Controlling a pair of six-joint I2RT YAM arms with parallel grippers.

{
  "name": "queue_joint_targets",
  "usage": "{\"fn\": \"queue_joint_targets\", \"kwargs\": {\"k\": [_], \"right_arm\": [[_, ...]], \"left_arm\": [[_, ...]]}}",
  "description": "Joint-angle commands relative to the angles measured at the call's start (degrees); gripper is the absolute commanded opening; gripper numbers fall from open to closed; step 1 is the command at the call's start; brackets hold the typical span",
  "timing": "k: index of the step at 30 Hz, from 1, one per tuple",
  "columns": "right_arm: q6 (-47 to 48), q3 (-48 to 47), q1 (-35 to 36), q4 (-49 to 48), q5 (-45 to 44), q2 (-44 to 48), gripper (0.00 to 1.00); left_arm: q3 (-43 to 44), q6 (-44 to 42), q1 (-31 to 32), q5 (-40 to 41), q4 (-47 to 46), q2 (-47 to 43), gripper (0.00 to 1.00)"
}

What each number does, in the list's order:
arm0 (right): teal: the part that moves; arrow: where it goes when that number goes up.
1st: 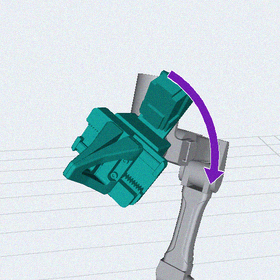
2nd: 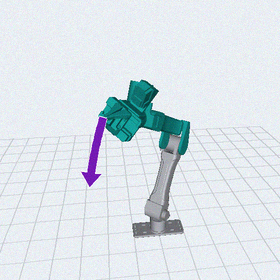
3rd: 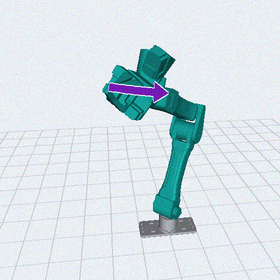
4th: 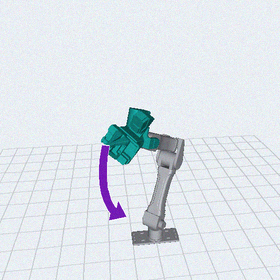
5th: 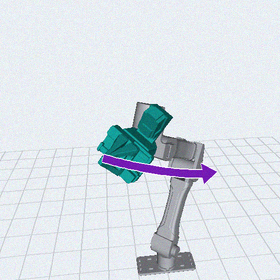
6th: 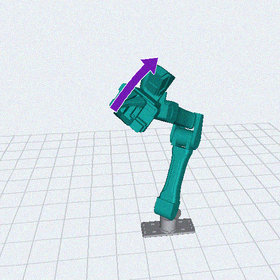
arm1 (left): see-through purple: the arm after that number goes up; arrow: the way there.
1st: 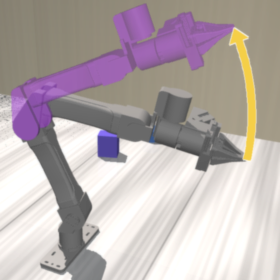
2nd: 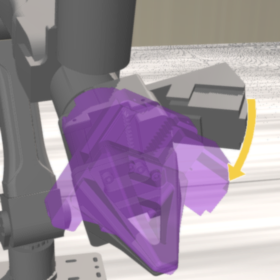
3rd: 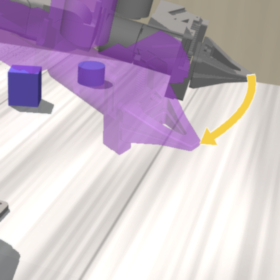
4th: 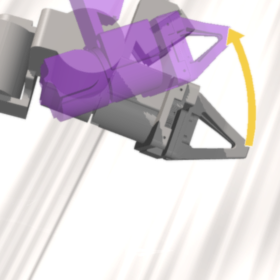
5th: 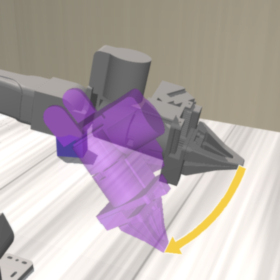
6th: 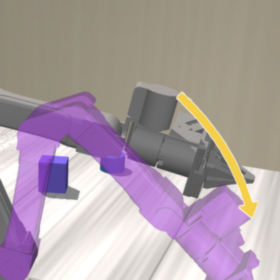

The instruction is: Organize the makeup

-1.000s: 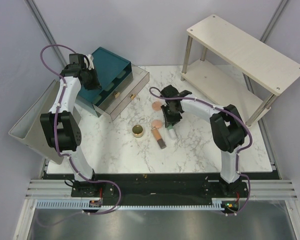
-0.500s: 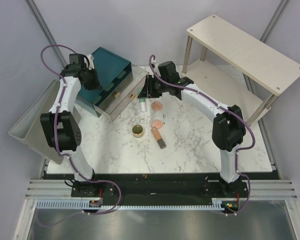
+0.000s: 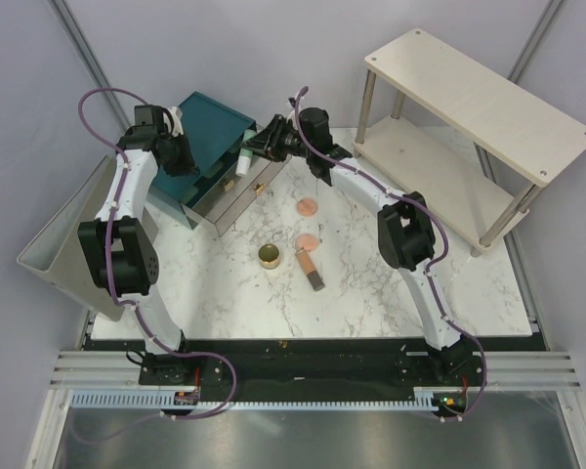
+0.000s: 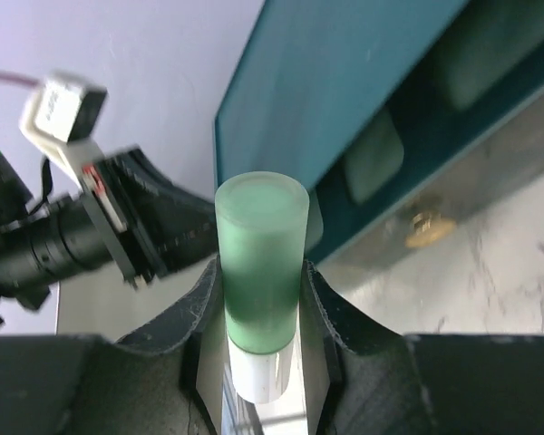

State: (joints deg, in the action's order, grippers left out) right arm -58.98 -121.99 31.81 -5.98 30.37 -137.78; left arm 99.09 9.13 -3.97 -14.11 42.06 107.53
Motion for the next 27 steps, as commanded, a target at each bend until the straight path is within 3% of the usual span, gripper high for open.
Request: {"fn": "queue_joint_targets", "kwargs": {"k": [1, 3, 9, 12, 19, 23, 27], "right_arm": [[-0.8, -10.4, 0.0, -1.5, -7.5, -2.0, 0.04], [0.7, -11.3, 0.0, 1.2, -10.5, -2.6, 0.09], [6.9, -7.3, 0.0, 5.8, -16.2, 0.5, 0.42], [7.8, -7.0, -0.1, 7.9, -16.1, 0.4, 0.51], [7.8, -7.2, -0.1, 8.6, -16.6, 0.0, 0.65], [8.8, -7.9, -0.4, 8.5, -17.5, 1.8, 0.66], [16.6, -6.6, -1.1, 11.1, -18.3, 7.3, 0.65]], "left_arm": [[-2.1, 1.2, 0.3, -0.5, 8.7, 3.8, 0.06], [-1.9, 1.2, 0.4, -0.5, 8.7, 4.0, 0.06], [-1.8, 1.2, 0.4, -0.5, 8.7, 4.2, 0.06], [-1.9, 1.5, 0.4, -0.3, 8.6, 4.2, 0.06], [-1.3, 1.2, 0.4, -0.5, 8.7, 4.4, 0.06], [-0.9, 0.9, 0.3, -0.1, 8.7, 4.4, 0.06], [-0.6, 0.7, 0.3, -0.2, 8.7, 4.4, 0.06]]}}
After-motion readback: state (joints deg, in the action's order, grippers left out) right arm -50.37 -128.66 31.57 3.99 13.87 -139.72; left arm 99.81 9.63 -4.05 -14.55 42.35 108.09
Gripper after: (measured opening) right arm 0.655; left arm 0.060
